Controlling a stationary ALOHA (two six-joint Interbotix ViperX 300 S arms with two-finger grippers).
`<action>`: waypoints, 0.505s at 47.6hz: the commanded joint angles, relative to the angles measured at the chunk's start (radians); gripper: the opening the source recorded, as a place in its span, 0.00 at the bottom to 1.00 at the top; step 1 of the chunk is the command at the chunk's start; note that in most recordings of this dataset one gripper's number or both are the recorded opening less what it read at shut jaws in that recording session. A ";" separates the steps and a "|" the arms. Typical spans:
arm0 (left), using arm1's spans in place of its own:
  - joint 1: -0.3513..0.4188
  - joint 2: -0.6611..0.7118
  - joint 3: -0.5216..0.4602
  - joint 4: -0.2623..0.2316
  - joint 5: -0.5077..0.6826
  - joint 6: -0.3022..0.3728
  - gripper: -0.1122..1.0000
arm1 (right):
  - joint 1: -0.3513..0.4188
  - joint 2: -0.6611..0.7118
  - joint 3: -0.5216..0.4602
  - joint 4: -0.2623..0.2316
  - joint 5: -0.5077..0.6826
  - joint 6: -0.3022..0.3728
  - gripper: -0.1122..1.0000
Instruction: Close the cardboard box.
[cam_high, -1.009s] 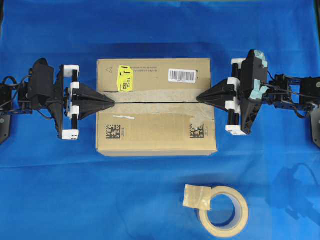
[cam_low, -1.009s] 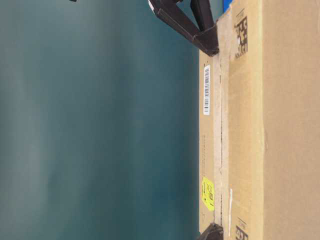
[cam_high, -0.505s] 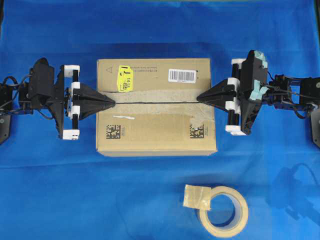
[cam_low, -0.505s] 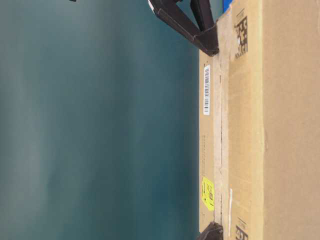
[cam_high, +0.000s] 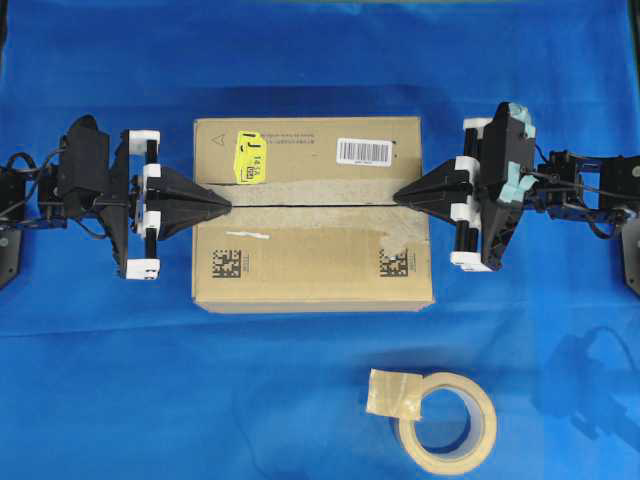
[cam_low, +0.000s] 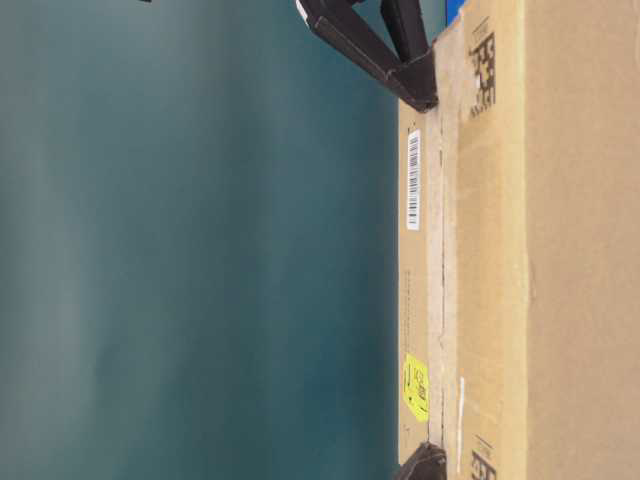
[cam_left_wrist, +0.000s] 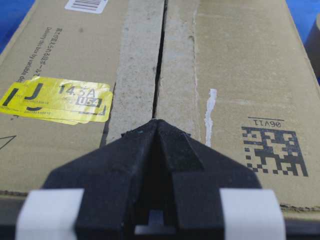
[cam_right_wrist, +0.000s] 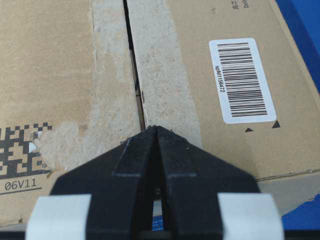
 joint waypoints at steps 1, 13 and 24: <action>0.003 0.000 -0.011 -0.003 0.006 -0.002 0.10 | 0.006 -0.005 -0.011 0.000 -0.009 0.003 0.10; 0.003 0.000 -0.011 -0.003 0.006 -0.002 0.10 | 0.008 -0.005 -0.011 0.002 -0.009 0.005 0.10; 0.003 0.000 -0.011 -0.003 0.006 -0.002 0.10 | 0.014 -0.005 -0.012 0.002 -0.014 0.006 0.10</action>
